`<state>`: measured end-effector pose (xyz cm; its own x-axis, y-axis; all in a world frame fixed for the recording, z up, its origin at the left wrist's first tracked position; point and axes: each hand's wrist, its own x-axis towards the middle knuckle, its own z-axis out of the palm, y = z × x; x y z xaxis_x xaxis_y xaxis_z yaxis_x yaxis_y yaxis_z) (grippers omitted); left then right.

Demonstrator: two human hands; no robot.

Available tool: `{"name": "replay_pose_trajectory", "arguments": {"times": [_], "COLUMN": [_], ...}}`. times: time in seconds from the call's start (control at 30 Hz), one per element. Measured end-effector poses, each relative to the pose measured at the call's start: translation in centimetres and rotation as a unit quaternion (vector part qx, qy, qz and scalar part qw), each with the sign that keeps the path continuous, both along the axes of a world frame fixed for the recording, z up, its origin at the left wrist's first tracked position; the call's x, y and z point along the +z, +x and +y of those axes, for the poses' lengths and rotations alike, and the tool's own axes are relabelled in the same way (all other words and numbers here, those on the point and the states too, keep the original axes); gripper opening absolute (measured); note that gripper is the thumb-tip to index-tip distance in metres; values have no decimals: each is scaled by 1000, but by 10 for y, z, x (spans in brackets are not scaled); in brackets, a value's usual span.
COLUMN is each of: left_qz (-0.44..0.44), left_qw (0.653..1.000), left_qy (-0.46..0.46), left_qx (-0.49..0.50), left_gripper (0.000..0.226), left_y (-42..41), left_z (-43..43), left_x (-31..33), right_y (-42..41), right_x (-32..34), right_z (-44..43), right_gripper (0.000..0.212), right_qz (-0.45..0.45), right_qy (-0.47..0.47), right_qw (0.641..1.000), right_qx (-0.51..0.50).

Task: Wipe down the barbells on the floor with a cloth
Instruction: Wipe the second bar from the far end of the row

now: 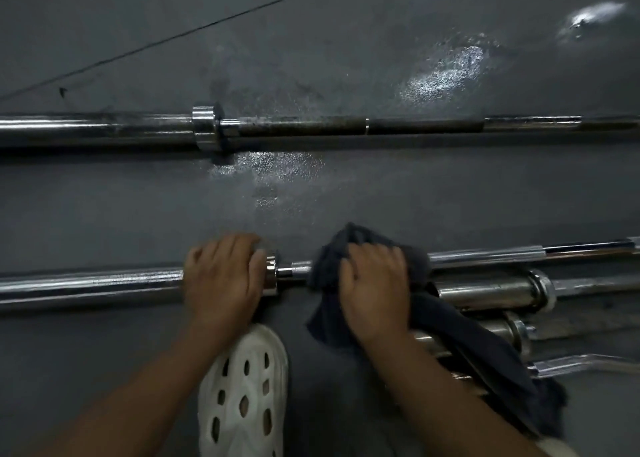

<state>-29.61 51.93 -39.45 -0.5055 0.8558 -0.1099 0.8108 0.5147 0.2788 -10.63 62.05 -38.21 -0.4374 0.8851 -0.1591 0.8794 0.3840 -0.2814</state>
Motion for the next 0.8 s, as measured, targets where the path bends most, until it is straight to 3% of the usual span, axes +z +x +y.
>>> {"name": "replay_pose_trajectory", "arguments": {"times": [0.1, 0.2, 0.23, 0.3, 0.4, 0.5, 0.57, 0.7, 0.8], "left_qz": [-33, -61, -53, -25, 46, 81, 78, 37, 64], "left_qw": [999, 993, 993, 995, 997, 995, 992, 988, 991], "left_qy": [36, 94, 101, 99, 56, 3, -18, -90, -27], "left_qx": [2, -20, -20, -6, -26, -50, -97, -119, -110], "left_gripper": [35, 32, 29, 26, 27, 28, 30, 40, 30], "left_y": [-33, -61, -65, -63, -55, -70, -87, -108, -103], "left_z": [47, 75, 71, 53, 39, 57, 68, 89, 84], "left_x": [1, 4, 3, -1, -7, -10, -8, -7, -6], "right_y": [-42, -44, -34, -7, -14, -90, -124, -108, -96], "right_x": [-4, -8, -12, -16, -15, -5, 6, 2, -2], "right_z": [-8, 30, 49, 87, 90, 45, 12, -7, 10], "right_gripper": [27, 28, 26, 26, 33, 31, 40, 41, 37], "right_qz": [47, 42, 36, 25, 50, 187, 220, 106, 37], "right_qy": [-22, 14, 29, 44, 47, -66, -126, -46, 4], "right_qw": [989, 980, 983, 998, 992, 980, 964, 971, 980], "right_qx": [135, 196, 177, 40, -104, -5, 77, 211, 197]}}
